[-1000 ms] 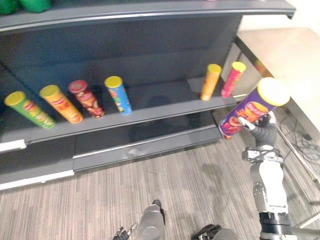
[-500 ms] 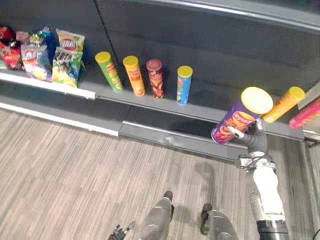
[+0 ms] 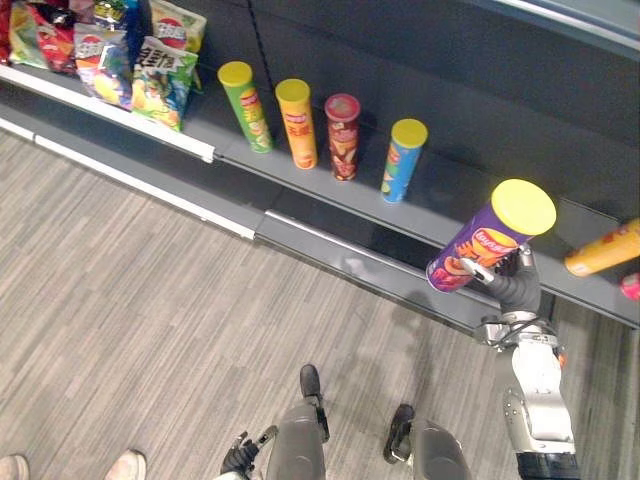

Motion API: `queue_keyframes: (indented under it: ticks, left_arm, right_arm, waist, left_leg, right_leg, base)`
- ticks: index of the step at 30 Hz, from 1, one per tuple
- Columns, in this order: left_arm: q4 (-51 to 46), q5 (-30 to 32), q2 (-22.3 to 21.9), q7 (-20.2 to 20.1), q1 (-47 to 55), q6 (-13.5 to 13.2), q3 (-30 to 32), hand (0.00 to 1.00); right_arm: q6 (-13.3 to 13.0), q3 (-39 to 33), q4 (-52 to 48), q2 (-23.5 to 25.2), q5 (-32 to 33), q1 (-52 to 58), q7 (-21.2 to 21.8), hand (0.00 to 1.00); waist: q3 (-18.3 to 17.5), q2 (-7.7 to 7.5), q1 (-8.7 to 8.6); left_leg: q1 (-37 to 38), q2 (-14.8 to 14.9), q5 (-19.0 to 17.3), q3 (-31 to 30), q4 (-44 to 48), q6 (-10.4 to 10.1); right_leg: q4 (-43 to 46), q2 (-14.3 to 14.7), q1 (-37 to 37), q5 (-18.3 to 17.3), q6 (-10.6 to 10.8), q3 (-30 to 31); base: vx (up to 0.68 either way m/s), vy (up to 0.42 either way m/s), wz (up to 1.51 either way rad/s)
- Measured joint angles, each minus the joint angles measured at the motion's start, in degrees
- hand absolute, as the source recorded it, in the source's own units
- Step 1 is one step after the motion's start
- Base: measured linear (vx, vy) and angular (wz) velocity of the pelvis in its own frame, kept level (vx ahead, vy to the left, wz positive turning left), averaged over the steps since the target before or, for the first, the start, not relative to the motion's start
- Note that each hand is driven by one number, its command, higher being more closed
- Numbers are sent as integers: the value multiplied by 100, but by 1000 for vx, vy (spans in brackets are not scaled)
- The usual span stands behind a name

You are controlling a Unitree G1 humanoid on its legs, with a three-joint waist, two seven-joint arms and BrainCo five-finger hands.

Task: Put the gum and the chips on the shelf.

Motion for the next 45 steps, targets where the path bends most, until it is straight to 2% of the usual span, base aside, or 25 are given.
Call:
queue_keyframes:
  ticks: [3, 6, 10, 16, 25, 29, 34, 38, 45]
  left_arm:
    - [-245, 204, 51, 109, -23, -8, -280, 0]
    - [-519, 219, 106, 135, -51, -22, -609, 0]
    - [-1414, 202, 176, 203, -264, -78, -1295, 0]
    - [-2508, 169, 73, 249, -517, -410, -1941, 0]
    - [-2643, 204, 283, 251, -712, -519, -2441, 0]
    - [-2597, 213, 296, 271, -773, -558, -2584, 0]
    - [-2381, 214, 299, 282, -965, -603, -2758, 0]
    - [-2237, 213, 295, 287, -1162, -667, -2912, 0]
    - [-2223, 214, 208, 345, -1241, -667, -3049, 0]
  right_arm:
    - [0, 73, 163, 106, -110, -315, -94, 100]
    - [4, 193, 698, 171, -275, -980, -193, 100]
    - [16, 94, 1407, 165, -509, -1809, -646, 100]
    - [75, -646, 2221, 13, -738, -2942, -1429, 100]
    - [81, -1153, 2911, -495, -769, -3913, -2105, 100]
    - [83, -1159, 3177, -764, -769, -4402, -2230, 100]
    - [81, -1293, 3537, -1080, -768, -4872, -2343, 100]
    - [81, -1511, 3675, -1360, -765, -5199, -2480, 100]
    - [82, -1546, 3754, -1435, -725, -5440, -2606, 100]
  waist:
    - [1, -9, 61]
    - [31, 32, 73]
    - [284, 255, 128]
    - [649, 492, 213]
    - [778, 687, 259]
    - [858, 818, 361]
    - [892, 870, 366]
    - [950, 998, 365]
    - [958, 1026, 411]
  left_leg:
    - [-40, -129, -31, -35, 5, 14]
    - [-189, -106, -108, 41, 178, 6]
    - [-434, -75, -148, 72, 408, 2]
    - [-727, -79, -79, 81, 455, 63]
    - [-1105, 60, -96, 144, 674, 43]
    - [-1354, 295, -174, 290, 891, 1]
    - [-1526, 387, -182, 402, 993, -9]
    - [-1718, 423, -173, 430, 1020, -24]
    - [-1949, 467, -150, 560, 1086, -23]
  right_leg:
    - [-158, -53, 15, 36, 49, 199]
    - [-288, -43, -54, 97, 150, 303]
    - [-144, -54, -321, 130, 201, 447]
    - [110, -89, -738, 140, 219, 555]
    - [289, 12, -1189, 129, 185, 756]
    - [314, 212, -1518, 205, 75, 997]
    - [446, 304, -1830, 229, 36, 1185]
    - [619, 327, -2150, 228, 33, 1292]
    - [940, 306, -2615, 213, 16, 1464]
  base:
    - [58, 108, 12]
    - [-21, 62, -14]
    - [-81, 44, -9]
    - [-57, 20, -3]
    - [50, -22, -7]
    - [9, -38, -37]
    - [-4, -18, -23]
    - [-12, -21, -10]
    - [23, -31, -9]
